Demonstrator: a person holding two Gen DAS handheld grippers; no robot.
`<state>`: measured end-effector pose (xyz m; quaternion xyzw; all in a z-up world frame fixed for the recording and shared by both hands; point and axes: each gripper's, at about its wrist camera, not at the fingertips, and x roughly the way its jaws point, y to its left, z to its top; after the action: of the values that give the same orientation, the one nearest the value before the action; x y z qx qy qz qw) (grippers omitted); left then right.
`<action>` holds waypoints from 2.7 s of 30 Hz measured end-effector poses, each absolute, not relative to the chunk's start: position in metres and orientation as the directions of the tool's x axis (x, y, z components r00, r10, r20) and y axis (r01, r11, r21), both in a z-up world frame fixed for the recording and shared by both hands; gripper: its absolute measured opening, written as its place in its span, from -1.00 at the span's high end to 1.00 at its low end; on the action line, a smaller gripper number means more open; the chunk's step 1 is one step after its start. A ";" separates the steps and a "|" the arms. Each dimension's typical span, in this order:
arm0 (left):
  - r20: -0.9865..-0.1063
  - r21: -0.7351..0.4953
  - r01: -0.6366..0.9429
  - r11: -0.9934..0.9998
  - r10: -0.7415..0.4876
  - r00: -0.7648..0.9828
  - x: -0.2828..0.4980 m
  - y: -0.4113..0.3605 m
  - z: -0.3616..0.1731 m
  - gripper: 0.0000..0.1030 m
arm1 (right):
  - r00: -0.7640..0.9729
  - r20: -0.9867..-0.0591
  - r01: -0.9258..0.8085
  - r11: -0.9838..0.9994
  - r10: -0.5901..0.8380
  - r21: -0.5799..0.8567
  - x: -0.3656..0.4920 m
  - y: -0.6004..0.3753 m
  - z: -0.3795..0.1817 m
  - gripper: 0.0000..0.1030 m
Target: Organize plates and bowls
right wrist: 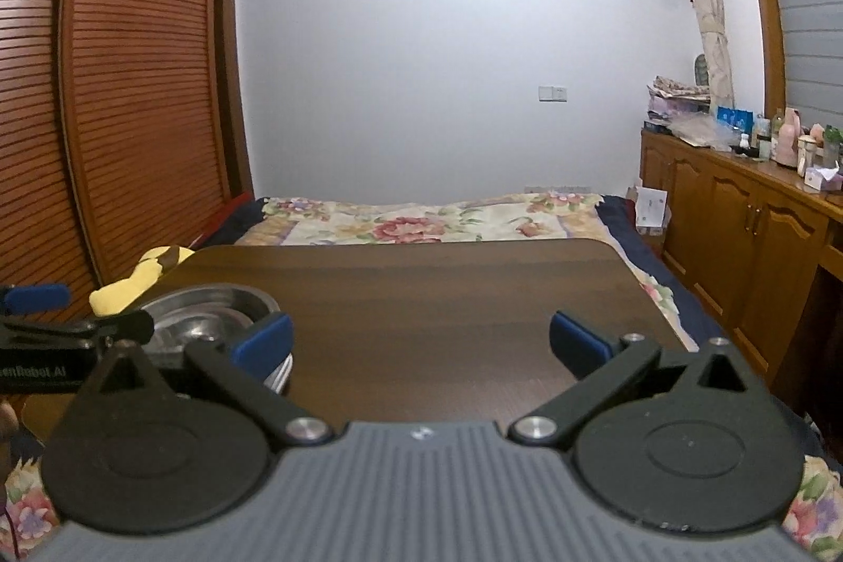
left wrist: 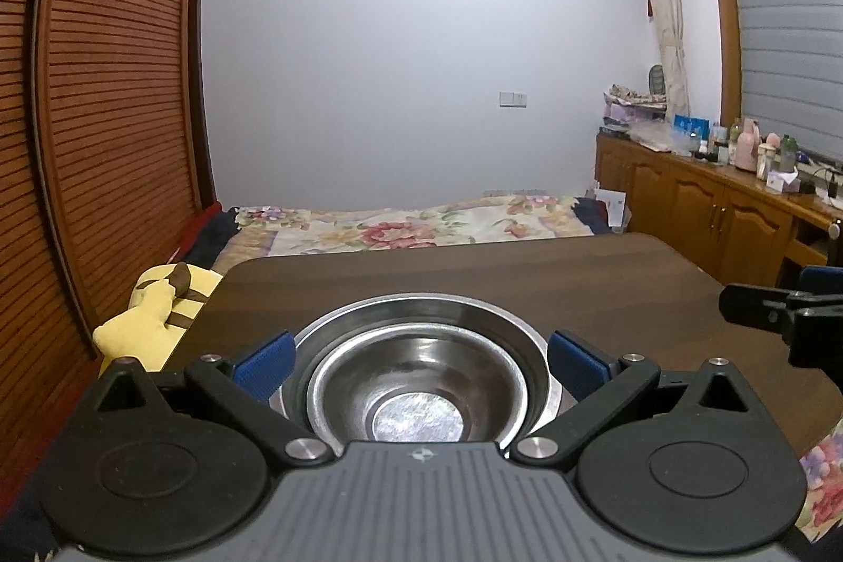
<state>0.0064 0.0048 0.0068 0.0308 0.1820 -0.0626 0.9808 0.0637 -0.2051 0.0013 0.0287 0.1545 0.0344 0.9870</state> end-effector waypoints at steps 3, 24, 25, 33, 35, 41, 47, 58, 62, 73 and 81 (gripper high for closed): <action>-0.361 0.052 0.130 0.990 -0.103 0.927 0.004 0.005 0.005 -1.00 | 0.950 -0.305 -0.055 0.996 0.074 0.071 0.062 -0.205 0.000 -1.00; -0.394 0.057 0.112 0.992 -0.081 0.915 -0.012 0.005 -0.024 -1.00 | 0.937 -0.335 -0.067 0.994 0.094 0.092 0.055 -0.204 -0.028 -1.00; -0.397 0.053 0.110 0.992 -0.080 0.914 -0.012 0.006 -0.026 -1.00 | 0.936 -0.338 -0.068 0.993 0.097 0.098 0.055 -0.205 -0.029 -1.00; -0.410 0.049 0.100 0.994 -0.071 0.910 -0.011 0.010 -0.031 -1.00 | 0.930 -0.357 -0.060 0.994 0.090 0.094 0.056 -0.204 -0.036 -1.00; -0.410 0.050 0.100 0.994 -0.070 0.909 -0.011 0.010 -0.031 -1.00 | 0.929 -0.360 -0.059 0.994 0.088 0.092 0.056 -0.204 -0.037 -1.00; -0.411 0.048 0.099 0.994 -0.071 0.909 -0.012 0.010 -0.031 -1.00 | 0.929 -0.360 -0.057 0.994 0.086 0.090 0.056 -0.205 -0.037 -1.00; -0.410 0.046 0.097 0.994 -0.069 0.909 -0.011 0.010 -0.031 -1.00 | 0.929 -0.360 -0.055 0.994 0.085 0.092 0.057 -0.205 -0.037 -1.00; -0.412 0.047 0.097 0.994 -0.070 0.908 -0.011 0.011 -0.031 -1.00 | 0.930 -0.358 -0.054 0.994 0.085 0.094 0.057 -0.206 -0.037 -1.00; -0.412 0.045 0.097 0.994 -0.070 0.908 -0.011 0.011 -0.031 -1.00 | 0.930 -0.357 -0.053 0.994 0.084 0.096 0.057 -0.207 -0.037 -1.00; -0.412 0.045 0.097 0.994 -0.070 0.908 -0.011 0.011 -0.031 -1.00 | 0.930 -0.357 -0.053 0.994 0.085 0.097 0.056 -0.207 -0.036 -1.00; -0.412 0.044 0.097 0.994 -0.070 0.909 -0.011 0.011 -0.031 -1.00 | 0.931 -0.357 -0.050 0.994 0.082 0.099 0.056 -0.208 -0.036 -1.00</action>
<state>-0.0111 0.0112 -0.0306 0.0319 0.2095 -0.0428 0.9763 0.0561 -0.2077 -0.0356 0.0444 0.1833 0.0336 0.9815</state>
